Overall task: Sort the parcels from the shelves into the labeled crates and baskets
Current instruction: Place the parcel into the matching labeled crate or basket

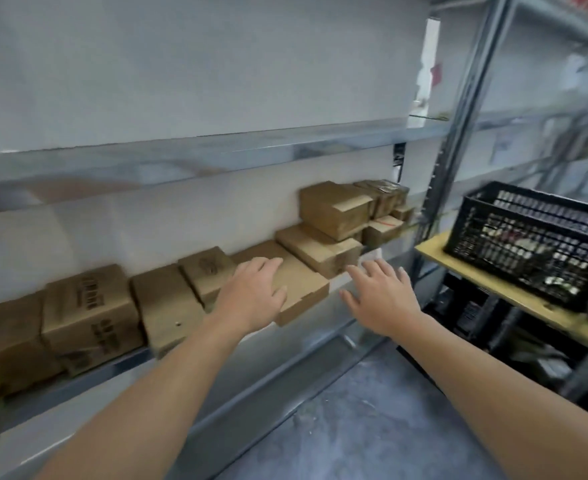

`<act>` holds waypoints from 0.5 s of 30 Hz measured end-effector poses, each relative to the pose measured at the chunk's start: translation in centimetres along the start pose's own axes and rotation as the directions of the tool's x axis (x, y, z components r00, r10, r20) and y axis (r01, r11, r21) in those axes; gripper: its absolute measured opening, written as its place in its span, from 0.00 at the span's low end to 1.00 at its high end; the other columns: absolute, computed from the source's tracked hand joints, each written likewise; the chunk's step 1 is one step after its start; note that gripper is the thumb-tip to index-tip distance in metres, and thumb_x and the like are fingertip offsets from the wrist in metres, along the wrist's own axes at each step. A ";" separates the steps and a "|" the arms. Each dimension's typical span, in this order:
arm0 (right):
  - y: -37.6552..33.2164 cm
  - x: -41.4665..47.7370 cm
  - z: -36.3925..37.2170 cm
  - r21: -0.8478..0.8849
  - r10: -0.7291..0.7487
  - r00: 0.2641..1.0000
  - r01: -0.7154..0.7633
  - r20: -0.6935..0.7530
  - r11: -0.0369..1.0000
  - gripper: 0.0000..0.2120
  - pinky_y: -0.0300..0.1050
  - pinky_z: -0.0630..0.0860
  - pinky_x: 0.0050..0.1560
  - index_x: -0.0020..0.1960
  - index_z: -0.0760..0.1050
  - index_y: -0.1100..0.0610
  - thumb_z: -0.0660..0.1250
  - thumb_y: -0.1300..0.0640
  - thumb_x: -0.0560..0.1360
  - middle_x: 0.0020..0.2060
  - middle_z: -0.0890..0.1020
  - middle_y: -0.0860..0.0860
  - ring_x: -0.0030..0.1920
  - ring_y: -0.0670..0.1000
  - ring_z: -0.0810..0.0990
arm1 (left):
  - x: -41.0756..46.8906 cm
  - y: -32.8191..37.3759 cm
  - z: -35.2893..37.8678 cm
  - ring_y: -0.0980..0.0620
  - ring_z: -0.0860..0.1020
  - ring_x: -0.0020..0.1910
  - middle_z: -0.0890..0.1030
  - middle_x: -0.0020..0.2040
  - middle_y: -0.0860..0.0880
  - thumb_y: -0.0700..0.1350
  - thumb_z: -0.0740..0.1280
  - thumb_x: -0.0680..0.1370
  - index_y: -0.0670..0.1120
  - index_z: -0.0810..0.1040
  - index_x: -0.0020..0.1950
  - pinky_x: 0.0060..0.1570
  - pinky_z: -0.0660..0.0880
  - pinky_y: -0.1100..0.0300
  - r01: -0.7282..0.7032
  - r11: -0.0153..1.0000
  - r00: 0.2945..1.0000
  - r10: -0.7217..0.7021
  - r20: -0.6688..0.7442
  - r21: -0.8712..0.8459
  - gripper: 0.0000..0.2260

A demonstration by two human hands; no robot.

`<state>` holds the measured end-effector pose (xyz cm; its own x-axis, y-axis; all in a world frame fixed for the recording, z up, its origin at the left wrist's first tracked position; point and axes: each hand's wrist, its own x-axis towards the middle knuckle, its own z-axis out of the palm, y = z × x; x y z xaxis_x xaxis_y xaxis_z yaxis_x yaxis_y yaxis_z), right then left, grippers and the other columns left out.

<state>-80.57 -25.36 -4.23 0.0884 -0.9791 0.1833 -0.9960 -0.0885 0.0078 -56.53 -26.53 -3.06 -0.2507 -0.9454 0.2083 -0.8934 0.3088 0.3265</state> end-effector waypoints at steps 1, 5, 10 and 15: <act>1.1 0.0 0.1 -0.003 0.027 1.000 -0.027 0.000 1.000 0.25 0.63 0.62 0.72 0.74 0.66 0.49 0.53 0.38 0.82 0.72 0.71 0.51 0.76 0.56 0.62 | 1.0 0.7 0.6 0.46 0.62 0.74 0.65 0.75 0.49 0.54 0.59 0.81 0.51 0.61 0.77 0.71 0.61 0.53 -0.018 1.000 1.000 0.018 0.012 0.005 0.25; 4.8 0.7 0.9 -0.003 0.109 0.994 -0.109 0.012 0.994 0.25 0.62 0.63 0.72 0.74 0.66 0.48 0.53 0.37 0.82 0.72 0.71 0.50 0.75 0.55 0.63 | 5.6 2.8 3.0 0.46 0.63 0.73 0.65 0.75 0.49 0.55 0.59 0.80 0.51 0.62 0.77 0.71 0.63 0.49 -0.057 0.998 0.998 0.057 0.039 0.000 0.26; 8.6 4.9 2.1 0.009 0.156 0.988 -0.156 0.018 0.988 0.26 0.62 0.62 0.73 0.77 0.61 0.46 0.53 0.37 0.82 0.73 0.69 0.50 0.76 0.55 0.63 | 11.5 4.2 5.9 0.47 0.63 0.73 0.66 0.75 0.50 0.55 0.59 0.80 0.51 0.62 0.77 0.71 0.63 0.49 -0.083 0.994 0.996 0.085 0.029 -0.075 0.25; 9.8 12.5 3.1 0.017 0.129 0.992 -0.129 0.006 0.992 0.26 0.62 0.64 0.73 0.77 0.61 0.46 0.53 0.38 0.82 0.72 0.71 0.50 0.75 0.55 0.64 | 18.5 3.1 7.7 0.47 0.61 0.74 0.64 0.76 0.50 0.53 0.59 0.81 0.51 0.62 0.77 0.72 0.61 0.49 -0.048 0.991 0.999 0.050 0.017 -0.124 0.25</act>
<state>-89.24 -39.07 -4.95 -0.0404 -0.9833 0.1772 -0.9988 0.0351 -0.0327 -66.84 -43.84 -5.28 -0.3016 -0.9304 0.2083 -0.8273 0.3640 0.4279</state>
